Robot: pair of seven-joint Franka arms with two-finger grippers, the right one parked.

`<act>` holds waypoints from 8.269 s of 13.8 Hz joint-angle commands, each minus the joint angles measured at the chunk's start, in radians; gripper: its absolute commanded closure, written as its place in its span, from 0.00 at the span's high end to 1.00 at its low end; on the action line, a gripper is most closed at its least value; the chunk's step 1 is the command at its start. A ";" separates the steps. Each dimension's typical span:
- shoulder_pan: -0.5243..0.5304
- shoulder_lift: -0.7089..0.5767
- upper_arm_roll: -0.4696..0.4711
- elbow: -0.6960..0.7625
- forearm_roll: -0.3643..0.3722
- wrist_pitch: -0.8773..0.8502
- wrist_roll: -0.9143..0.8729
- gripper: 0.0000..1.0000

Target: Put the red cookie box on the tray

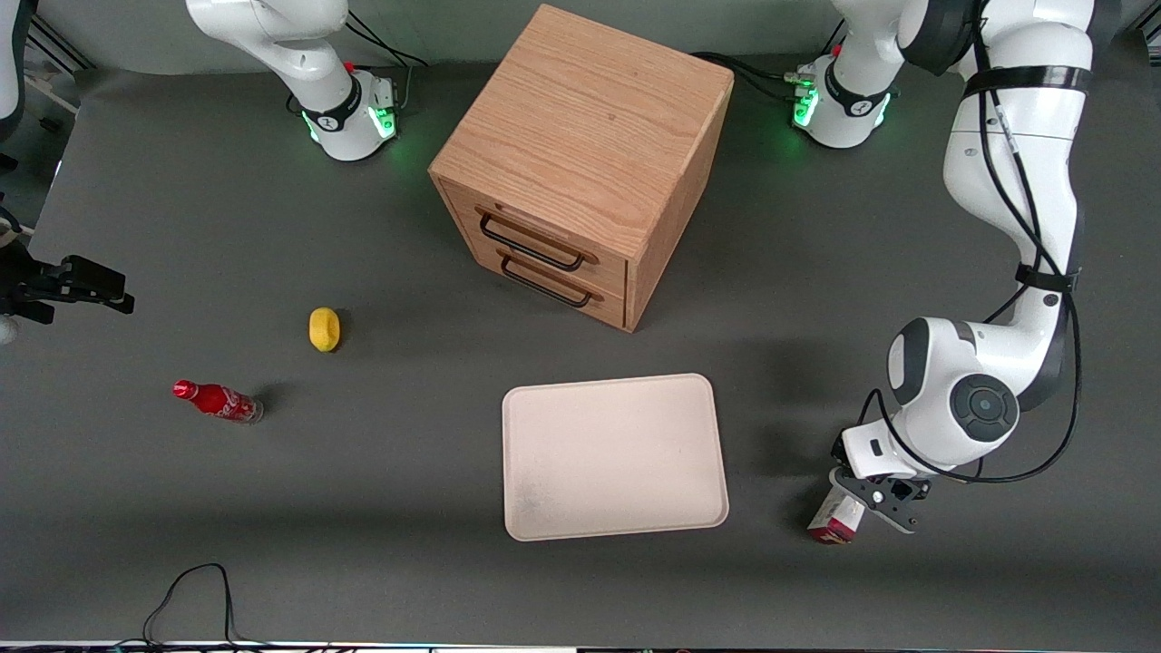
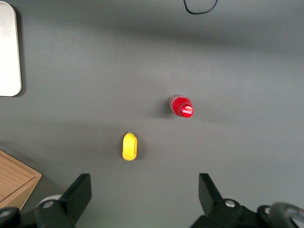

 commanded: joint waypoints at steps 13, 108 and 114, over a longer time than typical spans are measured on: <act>-0.002 -0.140 0.008 0.235 -0.008 -0.447 0.006 0.00; 0.030 -0.820 0.037 -0.262 0.016 -0.610 -0.587 1.00; 0.041 -0.800 0.067 -0.232 -0.060 -0.620 -0.580 1.00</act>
